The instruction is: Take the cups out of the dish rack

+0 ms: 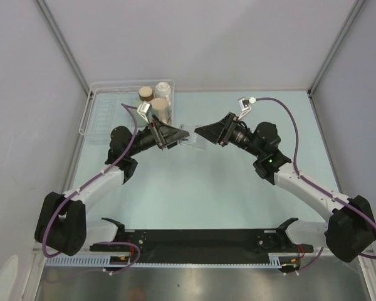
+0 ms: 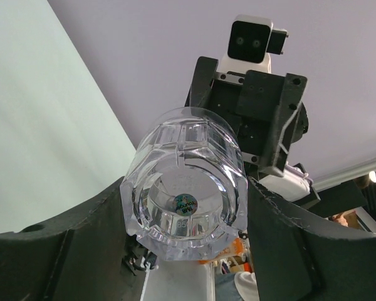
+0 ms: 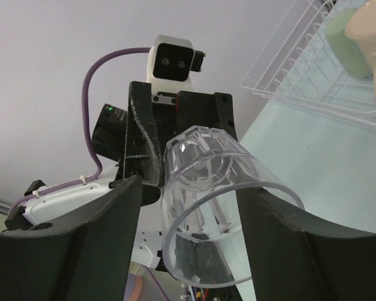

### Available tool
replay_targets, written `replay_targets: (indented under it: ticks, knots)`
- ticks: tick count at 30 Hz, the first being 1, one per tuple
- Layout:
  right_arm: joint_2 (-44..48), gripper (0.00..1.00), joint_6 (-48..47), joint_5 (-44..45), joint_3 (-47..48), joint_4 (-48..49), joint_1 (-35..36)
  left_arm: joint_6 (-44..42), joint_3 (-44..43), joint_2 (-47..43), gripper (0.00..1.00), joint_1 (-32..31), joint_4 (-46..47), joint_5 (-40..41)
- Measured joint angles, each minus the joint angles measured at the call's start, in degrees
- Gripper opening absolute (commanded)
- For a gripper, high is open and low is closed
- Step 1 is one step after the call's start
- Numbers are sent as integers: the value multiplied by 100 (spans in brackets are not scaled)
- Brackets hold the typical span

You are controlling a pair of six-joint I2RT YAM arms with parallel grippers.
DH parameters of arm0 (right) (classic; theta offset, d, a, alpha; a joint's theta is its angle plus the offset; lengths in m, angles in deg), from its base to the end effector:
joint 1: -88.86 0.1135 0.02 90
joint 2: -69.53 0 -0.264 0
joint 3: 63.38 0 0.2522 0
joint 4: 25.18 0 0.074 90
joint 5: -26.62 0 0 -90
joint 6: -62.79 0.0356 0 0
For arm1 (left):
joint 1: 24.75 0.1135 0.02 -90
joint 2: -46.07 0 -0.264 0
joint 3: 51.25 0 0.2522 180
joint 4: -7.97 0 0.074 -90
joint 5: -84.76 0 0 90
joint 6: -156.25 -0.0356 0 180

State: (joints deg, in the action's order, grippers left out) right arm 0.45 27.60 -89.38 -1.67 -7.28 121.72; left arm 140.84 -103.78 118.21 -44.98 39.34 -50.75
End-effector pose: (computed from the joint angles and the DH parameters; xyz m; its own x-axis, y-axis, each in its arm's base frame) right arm 0.2268 0.1651 0.3471 -0.6060 0.4830 -0.6321 -0.6151 0.2193 0.7573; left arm 0.2478 -0.1184 0.3003 -0.8146 -0.4198 -0.4003 0.4229 0.0426 -0.9052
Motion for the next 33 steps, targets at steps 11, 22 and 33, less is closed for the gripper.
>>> replay_targets:
  ticks: [11, 22, 33]
  knots:
    - [-229, 0, 243, -133, 85, 122, 142, -216, -81, 0, 0, -76, -234, -22]
    - [-212, 0, 26, -59, 365, -573, 186, -468, -170, -144, 100, -111, -931, 153]
    - [-542, 0, -1871, 1335, 3012, -4433, -463, -1878, -901, -1008, 100, -127, -4046, 1801]
